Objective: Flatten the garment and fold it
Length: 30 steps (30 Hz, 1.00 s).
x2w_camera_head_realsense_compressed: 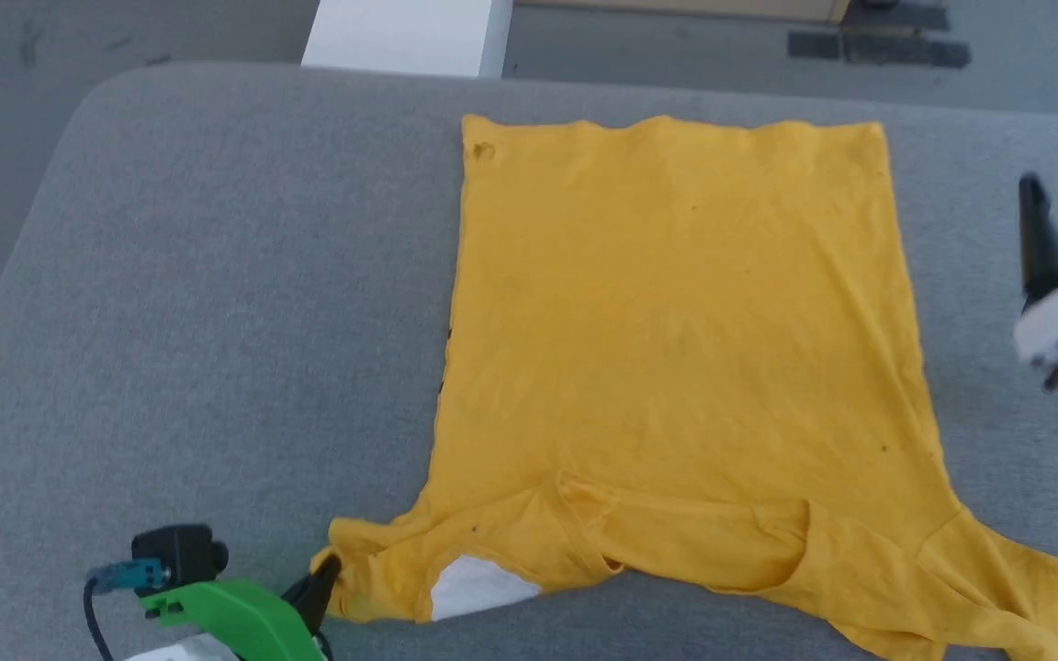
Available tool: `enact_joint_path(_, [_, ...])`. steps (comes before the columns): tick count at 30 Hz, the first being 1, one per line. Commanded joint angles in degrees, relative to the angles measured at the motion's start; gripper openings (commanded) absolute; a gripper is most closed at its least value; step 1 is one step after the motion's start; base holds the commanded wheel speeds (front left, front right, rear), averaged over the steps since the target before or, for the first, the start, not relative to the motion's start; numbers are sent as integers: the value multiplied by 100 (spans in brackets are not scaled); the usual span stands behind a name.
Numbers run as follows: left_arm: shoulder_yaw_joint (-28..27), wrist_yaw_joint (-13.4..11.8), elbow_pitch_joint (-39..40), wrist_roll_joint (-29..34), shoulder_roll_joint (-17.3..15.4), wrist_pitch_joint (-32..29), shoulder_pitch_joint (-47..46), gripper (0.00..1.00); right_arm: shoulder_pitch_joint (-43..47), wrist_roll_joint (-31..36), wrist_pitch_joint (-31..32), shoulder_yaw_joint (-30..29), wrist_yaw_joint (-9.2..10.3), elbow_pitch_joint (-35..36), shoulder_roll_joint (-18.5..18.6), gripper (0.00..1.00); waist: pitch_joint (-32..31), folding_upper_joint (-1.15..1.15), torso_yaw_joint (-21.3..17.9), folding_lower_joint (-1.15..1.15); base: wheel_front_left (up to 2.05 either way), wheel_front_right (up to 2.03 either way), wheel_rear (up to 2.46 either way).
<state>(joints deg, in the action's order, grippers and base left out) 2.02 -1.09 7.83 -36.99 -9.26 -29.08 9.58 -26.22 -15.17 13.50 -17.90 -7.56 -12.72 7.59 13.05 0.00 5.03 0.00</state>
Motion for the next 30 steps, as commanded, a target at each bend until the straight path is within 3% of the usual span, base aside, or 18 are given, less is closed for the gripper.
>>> enact_joint_path(1, [41, 30, 86, 69, 34, 51, -144, 0, -368, 76, 122, -9, 8, -224, 103, 100, 484, 0, 331, 0, 0, 0, 0])
enact_joint_path(6, [210, 80, 322, 157, 133, 187, -422, 0, -1584, 449, 826, -176, 8, -1079, 456, 100, 999, 0, 688, 0, 0, 0, 0])
enact_joint_path(12, [406, 118, 405, 211, 245, 294, -673, 0, -2685, 1184, 2047, -628, 8, -1604, 565, 100, 1537, 0, 1040, 0, 0, 0, 0])
enact_joint_path(20, [565, 148, 238, 278, 311, 423, -856, 0, -3498, 2232, 3372, -1163, 8, -1395, 445, 100, 2157, 0, 1339, 0, 0, 0, 0])
enact_joint_path(28, [621, 174, 89, 298, 338, 554, -978, 0, -3660, 2589, 4192, -1230, 8, -977, 501, 100, 2502, 0, 1424, 0, 0, 0, 0])
enact_joint_path(29, [621, 179, 72, 297, 336, 568, -990, 0, -3653, 2604, 4270, -1233, 8, -931, 510, 85, 2519, 0, 1427, 0, 0, 0, 0])
enact_joint_path(30, [621, 182, 58, 293, 335, 580, -999, 0, -3649, 2617, 4344, -1232, 8, -887, 514, 52, 2535, 0, 1427, 0, 0, 0, 0])
